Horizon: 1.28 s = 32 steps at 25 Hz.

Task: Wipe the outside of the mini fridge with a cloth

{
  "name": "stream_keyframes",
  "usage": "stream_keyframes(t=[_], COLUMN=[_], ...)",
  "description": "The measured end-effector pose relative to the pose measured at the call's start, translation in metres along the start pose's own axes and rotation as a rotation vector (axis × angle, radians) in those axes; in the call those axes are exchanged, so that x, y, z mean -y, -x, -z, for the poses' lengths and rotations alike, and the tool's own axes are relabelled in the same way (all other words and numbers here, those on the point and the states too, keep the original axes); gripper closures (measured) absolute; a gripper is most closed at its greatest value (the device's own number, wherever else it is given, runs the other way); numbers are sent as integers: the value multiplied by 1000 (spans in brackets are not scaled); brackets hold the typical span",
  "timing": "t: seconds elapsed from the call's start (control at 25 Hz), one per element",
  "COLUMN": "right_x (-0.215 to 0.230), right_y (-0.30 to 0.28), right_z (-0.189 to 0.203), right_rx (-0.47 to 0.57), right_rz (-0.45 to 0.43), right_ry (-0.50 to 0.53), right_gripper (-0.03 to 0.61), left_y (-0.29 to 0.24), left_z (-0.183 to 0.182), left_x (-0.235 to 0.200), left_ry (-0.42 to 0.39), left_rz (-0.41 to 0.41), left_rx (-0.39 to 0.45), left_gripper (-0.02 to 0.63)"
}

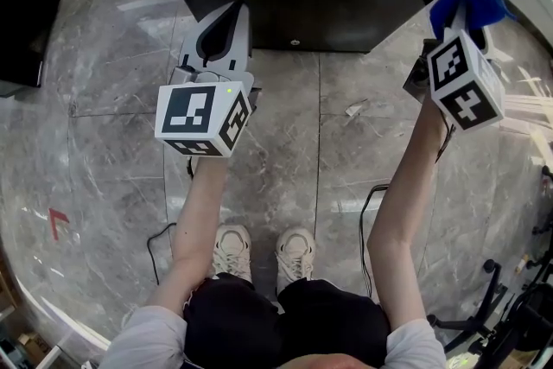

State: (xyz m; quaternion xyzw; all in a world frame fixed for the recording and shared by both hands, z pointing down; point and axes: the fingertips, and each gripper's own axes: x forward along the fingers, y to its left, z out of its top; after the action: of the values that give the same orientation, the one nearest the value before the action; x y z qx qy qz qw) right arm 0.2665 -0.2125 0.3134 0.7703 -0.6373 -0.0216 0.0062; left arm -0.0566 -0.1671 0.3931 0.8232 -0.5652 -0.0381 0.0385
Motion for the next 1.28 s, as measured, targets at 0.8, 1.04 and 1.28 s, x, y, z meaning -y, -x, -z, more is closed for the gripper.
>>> stream_keyframes(t=[0.8, 1.04, 1.28], right_x=[-306, -382, -422], right_y=[104, 108, 98], right_z=[25, 43, 65], right_rx=[3, -27, -49], right_rz=[-744, -832, -829], right_ry=[-111, -89, -17], right_gripper=[506, 506, 506], left_y=[43, 61, 77], left_z=[-15, -6, 1], left_x=[-93, -138, -167], left_ry=[53, 105, 113], left_rz=[-166, -235, -280], left_rx=[77, 77, 66], left_gripper=[609, 609, 609])
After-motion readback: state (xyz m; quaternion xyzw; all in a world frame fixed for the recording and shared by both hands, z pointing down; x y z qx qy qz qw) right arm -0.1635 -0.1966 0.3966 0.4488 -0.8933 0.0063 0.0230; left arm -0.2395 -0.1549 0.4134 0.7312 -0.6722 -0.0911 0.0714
